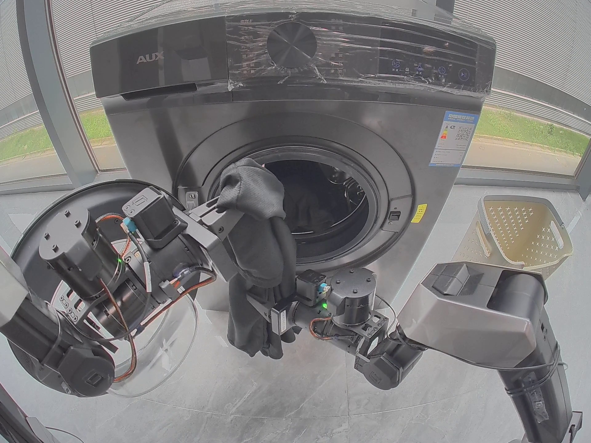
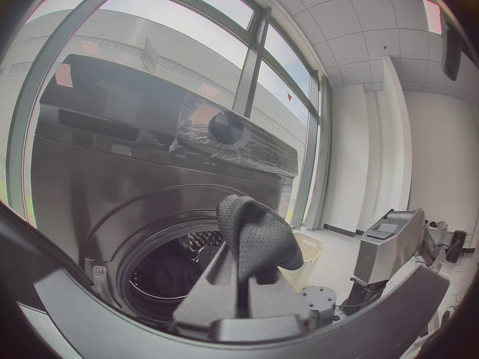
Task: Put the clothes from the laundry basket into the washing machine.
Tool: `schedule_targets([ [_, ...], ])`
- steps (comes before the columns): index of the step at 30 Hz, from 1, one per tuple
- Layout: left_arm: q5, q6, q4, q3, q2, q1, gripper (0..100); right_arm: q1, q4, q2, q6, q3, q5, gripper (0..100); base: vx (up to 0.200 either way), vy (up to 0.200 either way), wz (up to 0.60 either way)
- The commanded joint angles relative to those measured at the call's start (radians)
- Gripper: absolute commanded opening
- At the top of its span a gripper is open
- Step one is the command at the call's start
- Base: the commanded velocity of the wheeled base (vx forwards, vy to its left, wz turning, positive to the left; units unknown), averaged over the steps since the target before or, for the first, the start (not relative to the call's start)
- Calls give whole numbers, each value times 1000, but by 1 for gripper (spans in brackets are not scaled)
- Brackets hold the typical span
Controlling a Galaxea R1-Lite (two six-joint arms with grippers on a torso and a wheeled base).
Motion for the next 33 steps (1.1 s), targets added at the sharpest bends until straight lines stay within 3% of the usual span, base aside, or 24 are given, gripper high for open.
schedule_targets([
  [1,-2,-11,0,3,24,58,0,29,-15,7,1,1,-5,0,0,0,0],
  [10,-4,-11,0,-2,110,112,0,88,-89,-68,7,140,-28,0,0,0,0],
  [13,-1,-11,0,-13,146,153,0,104,-118,-137,11,241,-29,0,0,0,0],
  [22,6,1,0,-14,232,222,0,72,-112,-289,41,366,-32,0,0,0,0],
  [23,7,2,0,-16,240,224,100,60,-106,-289,41,366,-41,0,0,0,0],
  [24,7,2,0,-16,242,225,100,55,-106,-289,41,366,-45,0,0,0,0],
  [26,9,1,0,-14,252,231,100,23,-89,-281,41,358,-91,0,0,0,0],
  [33,6,15,0,22,245,231,100,-69,-31,-283,43,312,-124,0,0,0,0],
])
